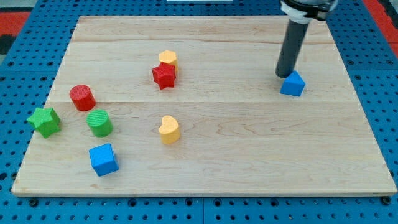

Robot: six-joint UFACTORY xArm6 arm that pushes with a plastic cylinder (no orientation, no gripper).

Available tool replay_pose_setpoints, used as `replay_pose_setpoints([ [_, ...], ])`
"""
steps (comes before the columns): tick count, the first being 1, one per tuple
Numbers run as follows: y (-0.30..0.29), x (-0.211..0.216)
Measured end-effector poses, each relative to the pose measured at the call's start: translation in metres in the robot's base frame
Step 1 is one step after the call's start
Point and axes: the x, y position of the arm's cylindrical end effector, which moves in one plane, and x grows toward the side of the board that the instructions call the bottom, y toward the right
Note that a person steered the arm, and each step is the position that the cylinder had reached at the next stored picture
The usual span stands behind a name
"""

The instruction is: Move the green circle to the left side of the blue triangle

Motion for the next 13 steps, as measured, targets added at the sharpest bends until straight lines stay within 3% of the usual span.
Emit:
replay_pose_setpoints([
  [2, 0.021, 0.025],
  [3, -0.021, 0.016],
  [5, -0.222, 0.018],
  [6, -0.258, 0.047],
  [10, -0.308, 0.155],
  [12, -0.43, 0.16],
  [13, -0.435, 0.152],
])
